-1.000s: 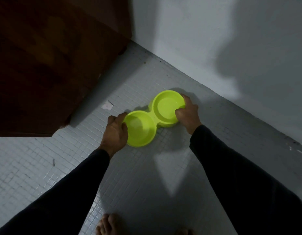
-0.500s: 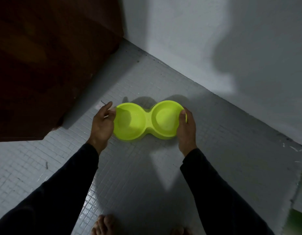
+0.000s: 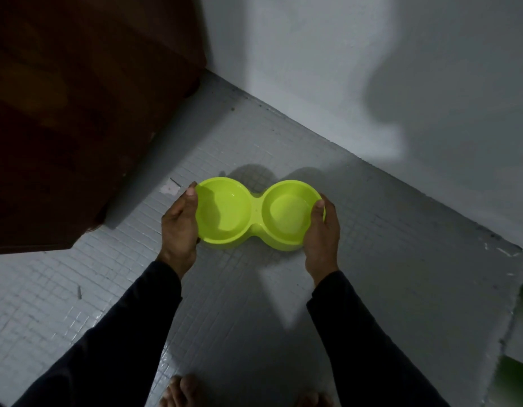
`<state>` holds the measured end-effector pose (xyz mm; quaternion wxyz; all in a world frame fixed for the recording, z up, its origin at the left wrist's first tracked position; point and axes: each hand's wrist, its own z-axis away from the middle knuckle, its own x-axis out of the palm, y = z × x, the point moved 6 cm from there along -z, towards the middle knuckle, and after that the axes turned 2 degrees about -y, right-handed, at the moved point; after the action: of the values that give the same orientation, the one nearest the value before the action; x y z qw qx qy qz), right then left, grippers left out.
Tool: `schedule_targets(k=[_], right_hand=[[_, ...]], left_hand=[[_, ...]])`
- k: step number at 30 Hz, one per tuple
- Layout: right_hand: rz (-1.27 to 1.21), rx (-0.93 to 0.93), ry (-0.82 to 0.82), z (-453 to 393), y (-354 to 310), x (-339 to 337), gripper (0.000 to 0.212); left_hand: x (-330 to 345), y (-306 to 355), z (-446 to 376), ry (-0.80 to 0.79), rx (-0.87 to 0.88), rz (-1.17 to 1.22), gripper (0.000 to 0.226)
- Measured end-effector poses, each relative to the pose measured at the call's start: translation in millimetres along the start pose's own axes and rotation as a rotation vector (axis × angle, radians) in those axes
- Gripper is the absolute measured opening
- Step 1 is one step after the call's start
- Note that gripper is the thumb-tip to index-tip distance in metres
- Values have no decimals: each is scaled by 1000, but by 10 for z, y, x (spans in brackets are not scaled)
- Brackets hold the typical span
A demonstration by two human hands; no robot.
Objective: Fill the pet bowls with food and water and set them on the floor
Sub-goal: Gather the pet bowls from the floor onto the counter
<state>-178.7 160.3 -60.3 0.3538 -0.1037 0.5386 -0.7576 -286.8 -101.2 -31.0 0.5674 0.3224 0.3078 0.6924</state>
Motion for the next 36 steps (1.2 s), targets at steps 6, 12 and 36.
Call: schedule_targets(k=[6, 12, 36], right_hand=[[-13, 5, 10, 73, -167, -94, 29], [-24, 28, 26, 290, -610, -309, 32], [33, 6, 101, 2467, -4163, -2026, 32]], left_hand=[[56, 113, 99, -13, 14, 9, 35], [143, 438, 417, -40, 23, -6, 28], [569, 3360, 3621, -127, 29, -102, 23]])
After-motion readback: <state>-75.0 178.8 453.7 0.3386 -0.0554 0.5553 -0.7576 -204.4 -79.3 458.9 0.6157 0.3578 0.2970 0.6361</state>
